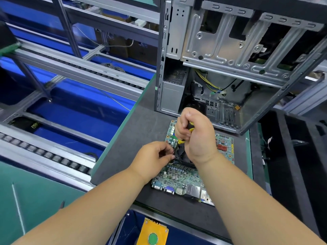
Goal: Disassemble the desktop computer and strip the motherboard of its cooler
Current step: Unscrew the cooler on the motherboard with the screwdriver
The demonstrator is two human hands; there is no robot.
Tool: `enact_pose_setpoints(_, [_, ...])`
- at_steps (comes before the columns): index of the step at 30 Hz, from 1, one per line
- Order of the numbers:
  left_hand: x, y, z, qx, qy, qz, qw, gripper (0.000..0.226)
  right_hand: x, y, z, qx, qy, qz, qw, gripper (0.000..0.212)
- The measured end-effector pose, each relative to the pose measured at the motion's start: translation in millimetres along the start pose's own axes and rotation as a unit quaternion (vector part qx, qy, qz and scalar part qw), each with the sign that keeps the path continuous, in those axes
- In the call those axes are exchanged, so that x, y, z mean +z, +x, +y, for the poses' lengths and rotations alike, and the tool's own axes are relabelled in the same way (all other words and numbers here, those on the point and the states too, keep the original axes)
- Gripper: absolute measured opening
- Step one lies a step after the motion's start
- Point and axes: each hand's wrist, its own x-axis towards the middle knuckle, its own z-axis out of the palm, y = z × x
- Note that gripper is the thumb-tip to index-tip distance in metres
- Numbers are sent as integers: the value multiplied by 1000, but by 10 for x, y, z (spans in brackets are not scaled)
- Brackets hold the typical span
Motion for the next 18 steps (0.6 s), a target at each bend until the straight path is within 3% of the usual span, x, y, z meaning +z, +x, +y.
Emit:
enact_pose_setpoints(3, [-7,16,-9,2,-3,-6,1000,24,-43,95,-49,38,0,-56,998,18])
enact_pose_setpoints(8, [-13,18,-34,-5,-45,-23,999,28,-115,-3,-3,48,-62,56,995,15])
enact_pose_setpoints(12, [-10,26,-34,-1,-42,-15,999,31,-61,-124,62,20,-49,122,991,13])
enact_pose_setpoints(18, [-22,23,-34,9,-29,-10,999,33,16,-212,129,-9,-8,44,999,28])
